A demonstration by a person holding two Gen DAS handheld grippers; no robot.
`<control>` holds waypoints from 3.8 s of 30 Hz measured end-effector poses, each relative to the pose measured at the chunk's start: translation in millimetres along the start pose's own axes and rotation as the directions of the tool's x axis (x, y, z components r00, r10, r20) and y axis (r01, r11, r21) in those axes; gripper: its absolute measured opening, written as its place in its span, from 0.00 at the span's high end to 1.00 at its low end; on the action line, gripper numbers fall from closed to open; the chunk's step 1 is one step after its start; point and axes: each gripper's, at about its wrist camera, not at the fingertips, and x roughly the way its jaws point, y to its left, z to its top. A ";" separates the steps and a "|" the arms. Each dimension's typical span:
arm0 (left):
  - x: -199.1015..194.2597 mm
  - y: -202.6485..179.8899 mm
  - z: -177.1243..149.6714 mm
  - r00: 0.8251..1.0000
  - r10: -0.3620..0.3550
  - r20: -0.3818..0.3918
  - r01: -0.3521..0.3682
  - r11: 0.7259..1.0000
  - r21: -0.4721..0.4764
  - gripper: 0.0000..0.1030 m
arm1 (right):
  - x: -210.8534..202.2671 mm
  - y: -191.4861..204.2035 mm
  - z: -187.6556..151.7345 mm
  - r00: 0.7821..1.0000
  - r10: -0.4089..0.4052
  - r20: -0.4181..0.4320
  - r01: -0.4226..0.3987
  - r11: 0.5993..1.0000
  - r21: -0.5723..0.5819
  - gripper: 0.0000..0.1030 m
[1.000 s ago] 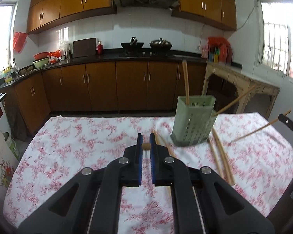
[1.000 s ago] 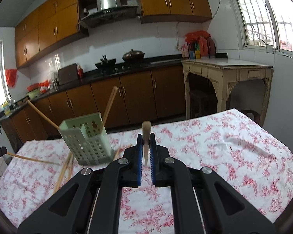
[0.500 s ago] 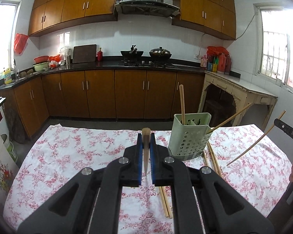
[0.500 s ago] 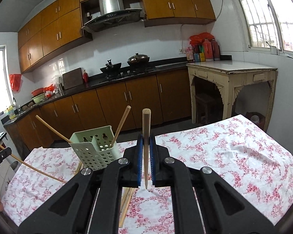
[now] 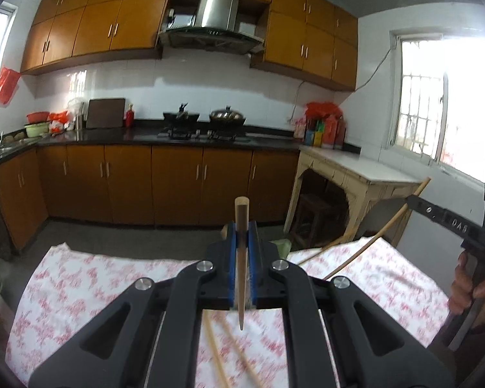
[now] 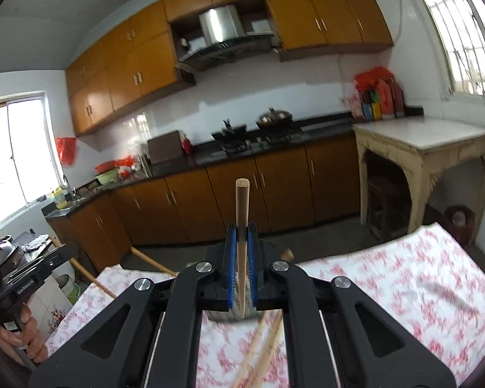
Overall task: Organize utensils
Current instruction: 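Lower both held chopsticks into the green utensil holder, then open both tools to release the chopsticks into the holder, then move both open tools back down to the remaining chopsticks, then close the right tool on a chopstick while the left tool closes on another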
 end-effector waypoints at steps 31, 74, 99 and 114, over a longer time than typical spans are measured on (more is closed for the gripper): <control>131.8 -14.4 21.5 0.994 0.112 0.002 -0.112 0.993 -0.033 0.93 | 136.9 15.4 -26.2 0.996 -0.010 -0.094 0.011 1.000 0.003 0.93; 56.5 67.0 -176.7 0.904 0.263 -0.338 -0.305 0.949 -0.077 0.44 | 85.8 -33.7 -183.2 0.883 -0.175 -0.435 0.177 0.983 -0.037 0.77; 121.9 44.2 -220.4 0.861 0.168 -0.480 -0.211 0.977 -0.037 0.61 | 144.7 -63.8 -229.3 0.791 -0.312 -0.527 0.329 0.942 -0.064 0.92; 147.2 37.6 -229.7 0.837 0.151 -0.525 -0.189 0.982 -0.018 0.73 | 141.3 -91.4 -225.4 0.784 -0.341 -0.519 0.370 0.928 -0.050 0.92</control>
